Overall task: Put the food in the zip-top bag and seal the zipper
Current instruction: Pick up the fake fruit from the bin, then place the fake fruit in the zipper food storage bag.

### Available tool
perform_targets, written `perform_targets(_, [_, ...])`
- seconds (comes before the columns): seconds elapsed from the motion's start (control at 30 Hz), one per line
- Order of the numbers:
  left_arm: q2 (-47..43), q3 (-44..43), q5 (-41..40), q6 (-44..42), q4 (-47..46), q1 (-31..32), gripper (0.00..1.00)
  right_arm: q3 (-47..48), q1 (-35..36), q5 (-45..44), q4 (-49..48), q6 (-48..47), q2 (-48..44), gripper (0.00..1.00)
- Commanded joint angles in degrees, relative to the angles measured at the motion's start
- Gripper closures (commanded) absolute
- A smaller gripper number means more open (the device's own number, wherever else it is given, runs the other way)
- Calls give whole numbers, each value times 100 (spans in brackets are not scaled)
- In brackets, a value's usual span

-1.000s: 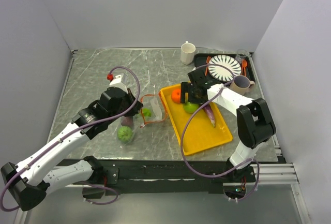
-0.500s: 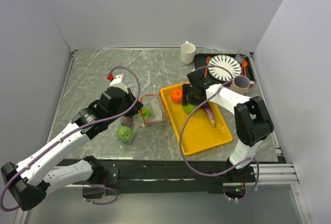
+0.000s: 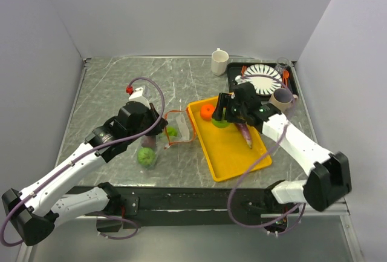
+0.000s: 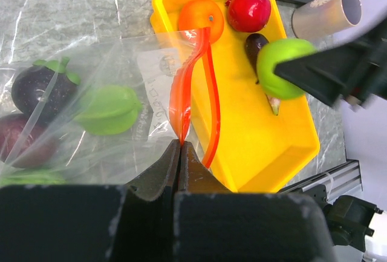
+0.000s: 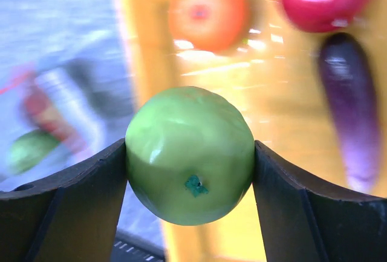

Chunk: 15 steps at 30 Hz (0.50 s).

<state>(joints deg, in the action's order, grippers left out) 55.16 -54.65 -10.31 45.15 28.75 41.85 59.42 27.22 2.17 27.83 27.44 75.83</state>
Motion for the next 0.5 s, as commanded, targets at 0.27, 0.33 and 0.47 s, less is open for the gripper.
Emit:
perform_targets(0.27, [92,-81,116,38,-353,-1,99,96,1601,643,-1129,1175,-834,58])
perform_targets(0.33, [83,-72,160,56,-370,-1,99,175,1768,592,-1149,1185,-589,57])
perform_targets(0.47, [4,-72,178,56,-397,-1,99,395,1857,556,-1218,1036,-131,52])
